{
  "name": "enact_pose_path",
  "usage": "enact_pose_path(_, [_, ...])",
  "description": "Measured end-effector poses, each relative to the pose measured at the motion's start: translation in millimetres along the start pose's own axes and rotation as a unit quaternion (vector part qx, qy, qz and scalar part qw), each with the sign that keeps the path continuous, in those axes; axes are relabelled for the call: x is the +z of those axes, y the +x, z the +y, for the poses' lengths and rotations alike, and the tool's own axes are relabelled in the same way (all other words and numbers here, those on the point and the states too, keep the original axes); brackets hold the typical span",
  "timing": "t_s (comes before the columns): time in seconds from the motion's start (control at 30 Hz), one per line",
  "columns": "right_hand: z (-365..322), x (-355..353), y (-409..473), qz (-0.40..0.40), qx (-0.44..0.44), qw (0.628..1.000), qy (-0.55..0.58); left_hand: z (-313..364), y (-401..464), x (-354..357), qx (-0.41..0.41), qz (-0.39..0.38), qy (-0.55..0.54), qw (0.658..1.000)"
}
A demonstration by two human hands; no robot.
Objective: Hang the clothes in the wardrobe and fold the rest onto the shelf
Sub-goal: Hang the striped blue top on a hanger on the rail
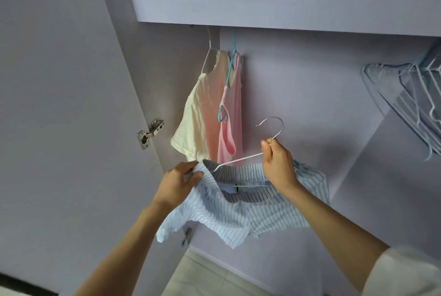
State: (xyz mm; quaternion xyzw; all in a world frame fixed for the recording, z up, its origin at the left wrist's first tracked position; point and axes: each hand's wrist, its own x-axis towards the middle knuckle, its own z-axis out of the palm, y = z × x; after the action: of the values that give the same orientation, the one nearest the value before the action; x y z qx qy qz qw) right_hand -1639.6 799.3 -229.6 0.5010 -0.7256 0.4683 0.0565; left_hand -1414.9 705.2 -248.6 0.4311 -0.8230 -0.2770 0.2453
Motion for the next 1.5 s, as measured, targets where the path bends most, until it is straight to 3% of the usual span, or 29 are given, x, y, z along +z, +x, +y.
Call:
enact_pose_path(0.33, [2, -9, -10, -0.036, -0.001, 0.999, -0.032, 10, 2, -1, 0.058, 0.079, -0.074, 0.992])
enact_pose_path(0.47, [-5, -10, -6, -0.032, 0.0, 0.999, -0.019, 16, 6, 5, 0.127, -0.048, 0.084, 0.987])
enact_pose_path(0.57, [-7, -8, -6, -0.03, -0.003, 0.999, -0.013, 17, 1, 17, 0.09, -0.101, 0.134, 0.982])
enact_pose_path(0.63, [-8, -5, -6, -0.028, 0.004, 1.0, -0.001, 17, 0, 23, 0.074, -0.075, 0.152, 0.983])
enact_pose_path(0.8, [-7, -2, -3, -0.053, 0.041, 0.996, 0.055, 26, 4, 28, 0.125, -0.009, 0.192, 0.973])
enact_pose_path(1.0, [-1, -18, -6, -0.087, 0.019, 0.988, 0.126, 18, 10, 28, 0.125, 0.063, 0.093, 0.986])
enact_pose_path(1.07, [22, -32, -7, -0.082, -0.003, 0.995, 0.059, 10, 10, 25, 0.127, 0.053, 0.074, 0.988])
enact_pose_path(1.13, [48, -46, -12, -0.147, 0.012, 0.987, -0.059, 3, 10, 23, 0.131, 0.04, 0.05, 0.989])
enact_pose_path(1.2, [69, -53, -20, -0.264, 0.051, 0.947, -0.179, -3, 12, 23, 0.128, 0.035, 0.027, 0.991])
enact_pose_path(1.27, [83, -54, -28, -0.328, 0.056, 0.911, -0.243, -10, 15, 27, 0.117, 0.032, 0.011, 0.993])
enact_pose_path(1.5, [100, -77, -32, -0.264, 0.082, 0.927, -0.254, 0, 34, 48, 0.032, -0.022, -0.049, 0.998])
